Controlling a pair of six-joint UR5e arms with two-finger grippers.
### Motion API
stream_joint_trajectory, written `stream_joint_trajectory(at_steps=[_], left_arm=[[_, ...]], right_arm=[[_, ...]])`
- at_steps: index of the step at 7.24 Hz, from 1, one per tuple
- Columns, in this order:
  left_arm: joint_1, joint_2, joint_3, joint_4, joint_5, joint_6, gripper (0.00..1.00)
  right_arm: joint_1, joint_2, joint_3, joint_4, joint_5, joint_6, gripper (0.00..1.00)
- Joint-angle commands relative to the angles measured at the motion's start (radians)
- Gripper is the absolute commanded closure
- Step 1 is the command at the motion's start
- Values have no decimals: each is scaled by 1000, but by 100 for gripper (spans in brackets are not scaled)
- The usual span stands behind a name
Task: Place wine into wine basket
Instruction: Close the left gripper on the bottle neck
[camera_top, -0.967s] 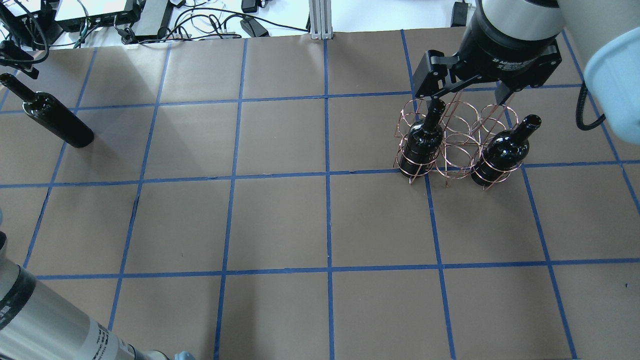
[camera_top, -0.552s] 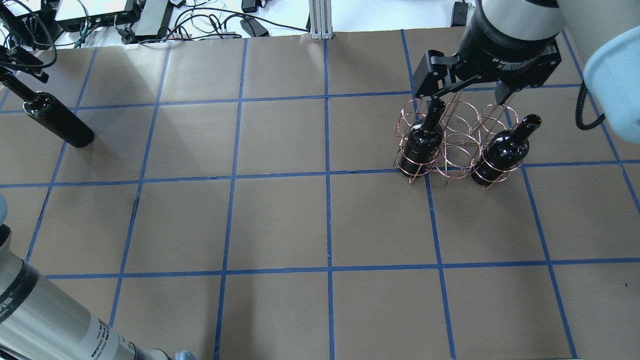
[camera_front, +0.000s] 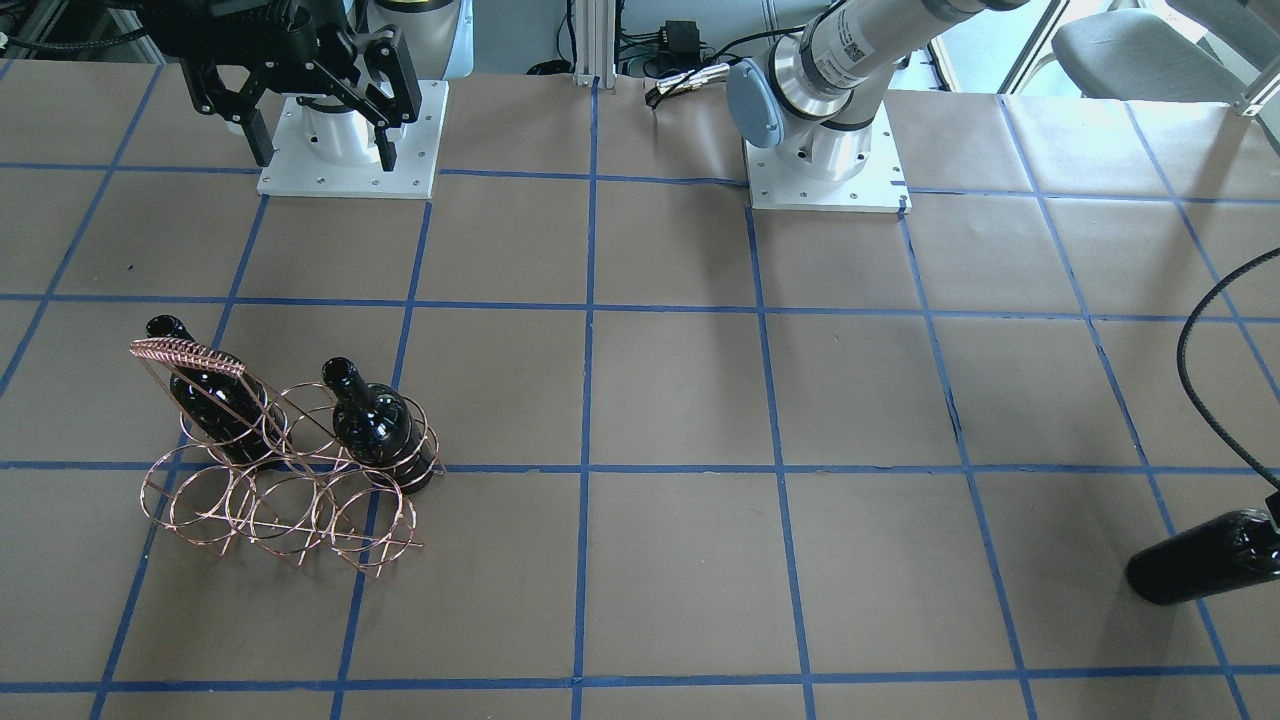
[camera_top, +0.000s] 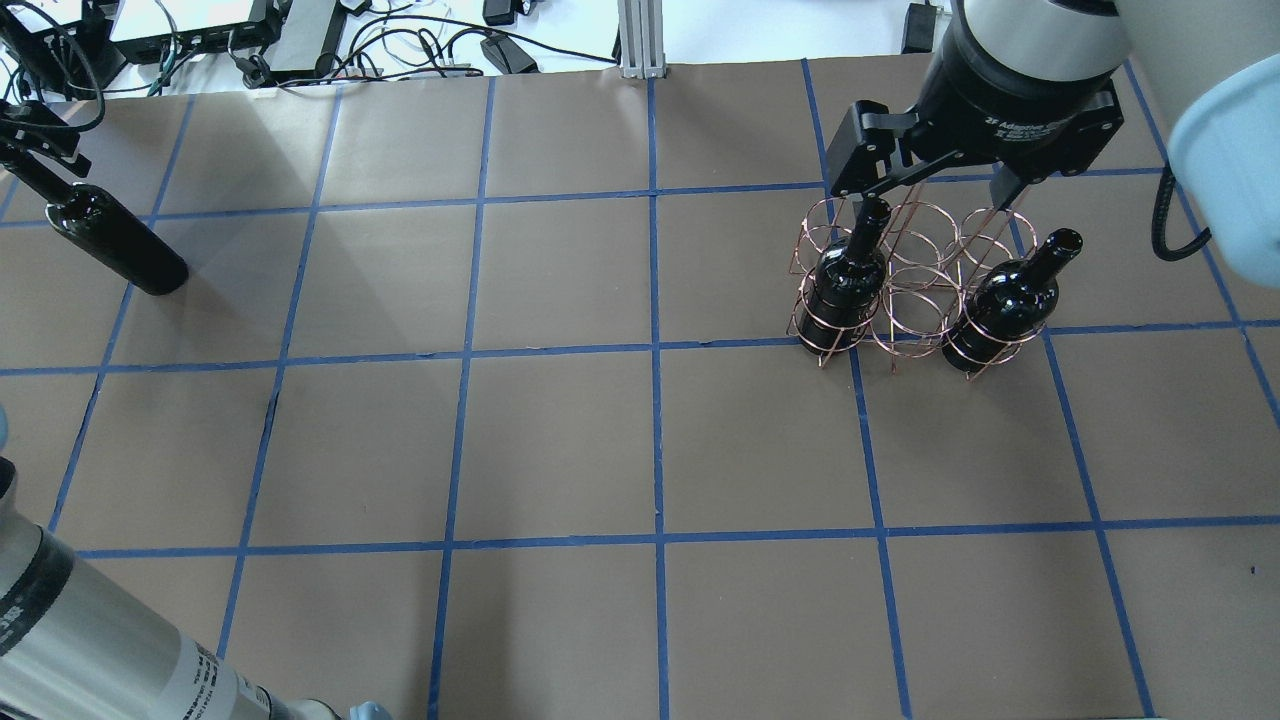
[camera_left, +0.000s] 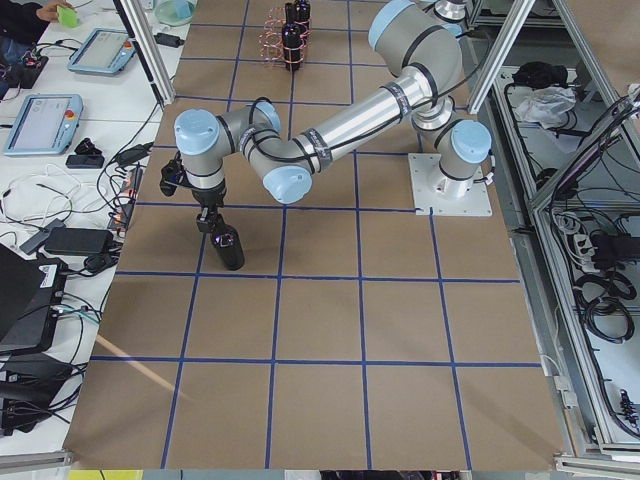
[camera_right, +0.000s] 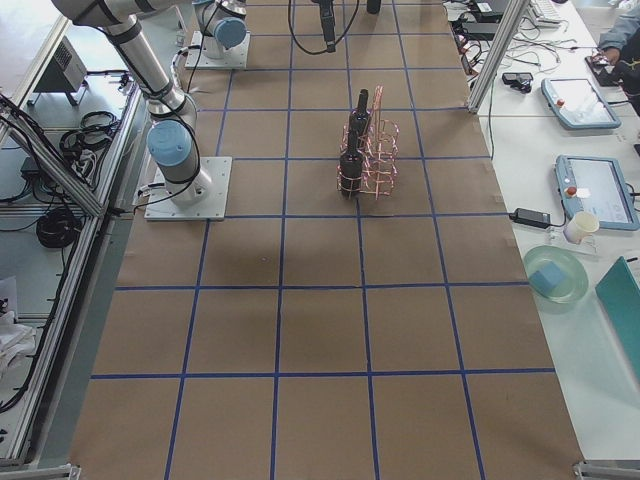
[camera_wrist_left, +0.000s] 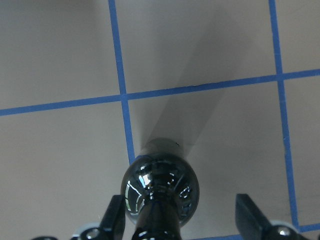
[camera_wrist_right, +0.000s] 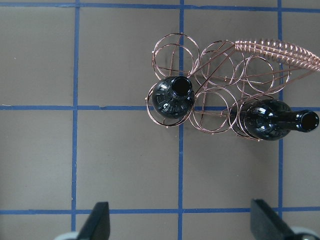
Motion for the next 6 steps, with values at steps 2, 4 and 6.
stream_joint_trajectory(at_steps=[2,4,6], left_arm=[[0,3,-2,-14,29,1,22],[0,-1,-2,-13,29,1,76],[0,0,-2,-14,43,21,100]], right_arm=[[3,-1,1,0,1,0,1],[3,-1,1,0,1,2,1],[3,-1,1,0,1,2,0]])
